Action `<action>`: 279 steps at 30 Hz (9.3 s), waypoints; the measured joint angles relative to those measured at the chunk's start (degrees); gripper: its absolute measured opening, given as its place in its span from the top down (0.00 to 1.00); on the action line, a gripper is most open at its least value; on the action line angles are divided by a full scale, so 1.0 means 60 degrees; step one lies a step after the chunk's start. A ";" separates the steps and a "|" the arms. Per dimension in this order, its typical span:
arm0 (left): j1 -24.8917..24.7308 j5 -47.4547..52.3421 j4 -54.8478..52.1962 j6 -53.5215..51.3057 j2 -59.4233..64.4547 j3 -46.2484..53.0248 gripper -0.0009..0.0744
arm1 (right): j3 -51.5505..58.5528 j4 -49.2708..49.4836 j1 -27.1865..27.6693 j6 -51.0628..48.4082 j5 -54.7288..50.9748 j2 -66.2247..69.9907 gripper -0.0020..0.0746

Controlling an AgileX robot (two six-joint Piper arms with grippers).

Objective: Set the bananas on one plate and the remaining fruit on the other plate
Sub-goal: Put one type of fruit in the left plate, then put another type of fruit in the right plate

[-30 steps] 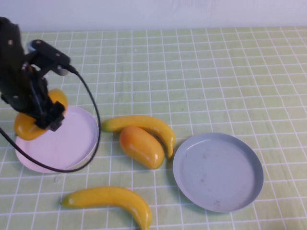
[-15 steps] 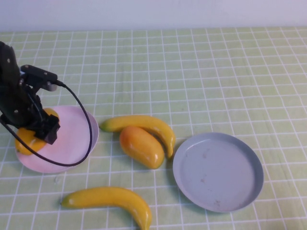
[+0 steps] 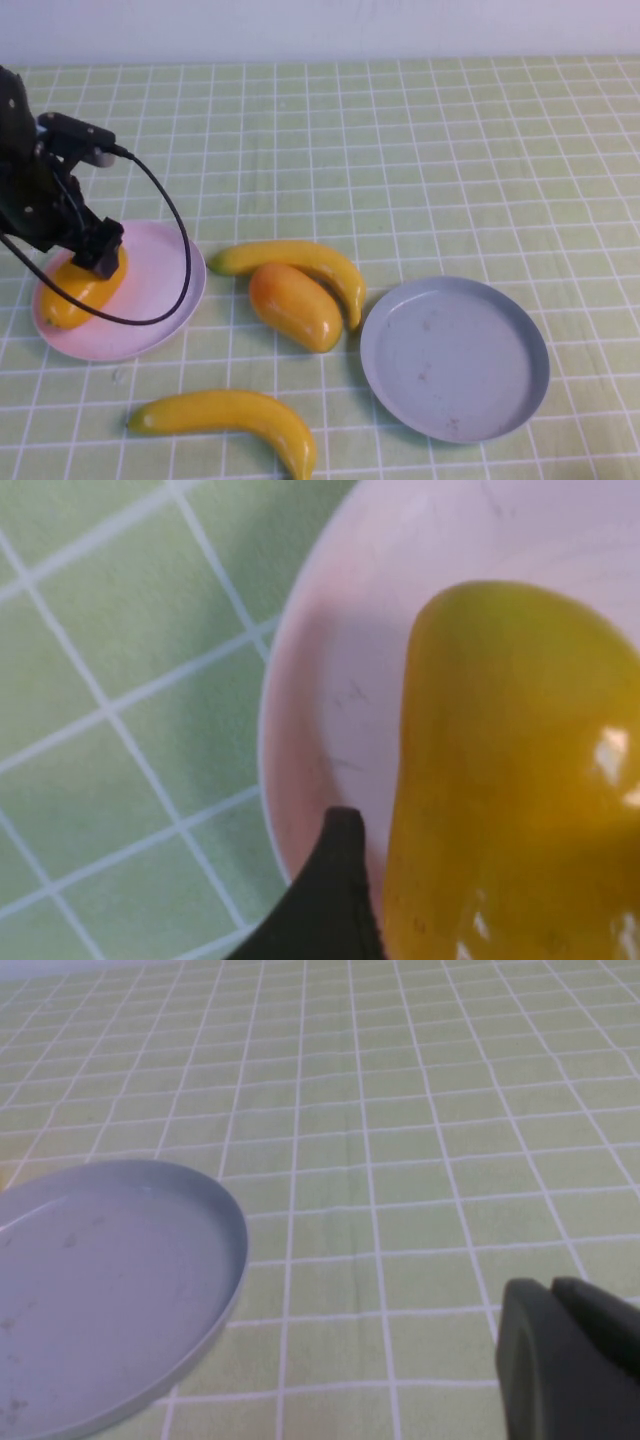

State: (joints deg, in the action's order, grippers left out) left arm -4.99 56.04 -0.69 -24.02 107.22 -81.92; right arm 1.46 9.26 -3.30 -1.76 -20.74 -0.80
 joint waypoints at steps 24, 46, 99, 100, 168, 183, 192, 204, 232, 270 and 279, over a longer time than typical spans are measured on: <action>-0.4726 -0.0715 0.1732 -1.0358 -0.0488 -0.0417 0.23 | 0.0000 0.0000 0.0000 0.0000 0.0000 0.0000 0.99; -0.4886 -0.1138 0.1647 -1.0780 0.0547 0.0317 0.23 | 0.0000 0.0000 0.0000 0.0000 0.0000 0.0000 0.99; -0.1972 -0.0250 -0.0503 0.2856 0.0073 0.0004 0.17 | 0.0000 0.0004 0.0000 0.0000 0.0000 0.0000 0.99; -0.1972 -0.0252 -0.0503 0.2881 0.0051 0.0004 0.14 | 0.0000 0.0004 0.0000 0.0000 0.0000 0.0000 0.99; 0.0724 -0.8084 0.0170 0.4196 -1.7729 1.3887 0.99 | 0.0000 0.0020 -0.0030 0.0000 0.0000 0.0000 0.99; 0.0565 -0.5868 -0.0001 0.4166 -1.7971 1.3894 0.99 | 0.0000 0.0041 -0.0030 0.0000 -0.0004 0.0000 0.99; 0.0559 -0.5767 -0.0038 0.4123 -1.7987 1.3894 0.99 | 0.0000 0.0041 -0.0030 0.0000 -0.0020 0.0000 0.99; 0.0559 -0.5753 -0.0038 0.4107 -1.7987 1.3894 0.99 | 0.0000 0.0041 -0.0030 0.0000 -0.0020 0.0000 0.99; 0.0559 -0.5753 -0.0038 0.4156 -1.7987 1.3894 0.99 | -0.0026 0.4396 -0.0016 0.0000 0.2146 0.0000 0.99; 0.0612 -0.5753 -0.0038 0.4156 -1.7987 1.3894 0.99 | -0.9963 0.1099 -0.7026 -0.3370 -0.4446 1.3734 0.54; 0.0612 -0.5753 -0.0038 0.4156 -1.7987 1.3894 0.99 | -1.3066 0.1003 -0.8203 -0.4921 -0.4199 1.7127 0.26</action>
State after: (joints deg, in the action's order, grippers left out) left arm -1.32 21.53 -0.92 0.92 -0.70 1.45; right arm -76.94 15.28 -52.52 -31.29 -45.94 101.96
